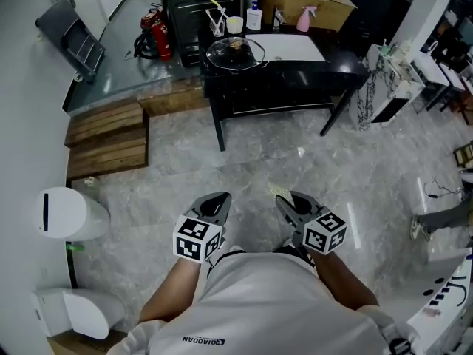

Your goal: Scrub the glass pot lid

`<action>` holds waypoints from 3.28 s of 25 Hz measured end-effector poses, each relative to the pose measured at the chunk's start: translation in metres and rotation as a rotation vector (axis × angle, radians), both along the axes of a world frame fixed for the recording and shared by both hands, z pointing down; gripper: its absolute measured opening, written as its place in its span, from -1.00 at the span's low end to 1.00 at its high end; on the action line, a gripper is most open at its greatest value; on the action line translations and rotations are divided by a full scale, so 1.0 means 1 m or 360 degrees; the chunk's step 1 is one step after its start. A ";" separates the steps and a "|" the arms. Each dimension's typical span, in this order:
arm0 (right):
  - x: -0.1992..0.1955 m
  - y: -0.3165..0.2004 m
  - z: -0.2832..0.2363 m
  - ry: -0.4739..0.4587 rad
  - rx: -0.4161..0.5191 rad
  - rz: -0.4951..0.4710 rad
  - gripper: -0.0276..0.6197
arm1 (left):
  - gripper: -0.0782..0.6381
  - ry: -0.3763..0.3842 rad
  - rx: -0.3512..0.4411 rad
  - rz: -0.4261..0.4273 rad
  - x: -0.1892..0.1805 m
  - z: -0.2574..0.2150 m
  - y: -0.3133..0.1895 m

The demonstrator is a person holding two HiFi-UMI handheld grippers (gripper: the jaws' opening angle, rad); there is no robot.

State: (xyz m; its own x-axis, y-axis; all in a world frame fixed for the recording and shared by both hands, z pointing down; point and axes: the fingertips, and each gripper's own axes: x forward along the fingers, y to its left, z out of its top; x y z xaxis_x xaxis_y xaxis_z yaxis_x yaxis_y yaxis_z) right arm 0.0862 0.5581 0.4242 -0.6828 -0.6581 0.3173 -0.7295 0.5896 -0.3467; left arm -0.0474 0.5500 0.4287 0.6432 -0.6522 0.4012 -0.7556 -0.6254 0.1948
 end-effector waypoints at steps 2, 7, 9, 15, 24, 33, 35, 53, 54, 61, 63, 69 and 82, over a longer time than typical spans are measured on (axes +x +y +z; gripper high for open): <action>-0.005 0.002 0.002 -0.0021 -0.0023 -0.0018 -0.66 | -0.73 -0.0002 -0.0009 -0.0005 -0.004 0.002 0.001; -0.010 0.002 0.008 -0.0058 -0.0081 -0.0042 -0.66 | -0.73 -0.0014 -0.0023 -0.0014 -0.010 0.007 -0.001; -0.008 -0.001 0.009 -0.0041 -0.0083 -0.0046 -0.66 | -0.73 -0.0010 -0.0021 -0.0019 -0.010 0.006 -0.004; 0.003 -0.031 0.015 -0.0018 -0.0109 -0.0001 -0.66 | -0.73 -0.0020 -0.0031 -0.0029 -0.004 0.010 -0.028; 0.019 -0.139 0.029 -0.0073 -0.0175 0.0002 -0.66 | -0.73 -0.0064 -0.0095 -0.0087 0.007 0.021 -0.119; 0.038 -0.271 0.019 -0.0082 -0.0138 -0.0072 -0.66 | -0.74 -0.0089 -0.0071 -0.0156 0.030 0.007 -0.241; 0.045 -0.293 0.014 -0.0075 -0.0116 -0.0098 -0.66 | -0.74 -0.0090 -0.0080 -0.0186 0.033 0.005 -0.263; 0.051 -0.417 0.032 -0.0095 -0.0138 -0.0249 -0.66 | -0.74 -0.0104 -0.0125 -0.0338 0.039 0.016 -0.385; 0.048 -0.423 0.033 -0.0091 -0.0136 -0.0252 -0.66 | -0.73 -0.0104 -0.0129 -0.0334 0.038 0.019 -0.392; 0.032 -0.483 0.039 -0.0074 -0.0129 -0.0210 -0.66 | -0.74 -0.0100 -0.0102 -0.0254 0.028 0.028 -0.464; 0.024 -0.502 0.035 -0.0064 -0.0133 -0.0191 -0.66 | -0.73 -0.0097 -0.0092 -0.0219 0.022 0.023 -0.487; -0.002 -0.569 0.020 -0.0045 -0.0107 -0.0070 -0.66 | -0.73 -0.0116 -0.0058 -0.0077 -0.003 0.010 -0.558; -0.060 -0.685 0.013 0.0084 -0.0048 0.0186 -0.66 | -0.73 -0.0079 -0.0030 0.0176 -0.060 0.011 -0.679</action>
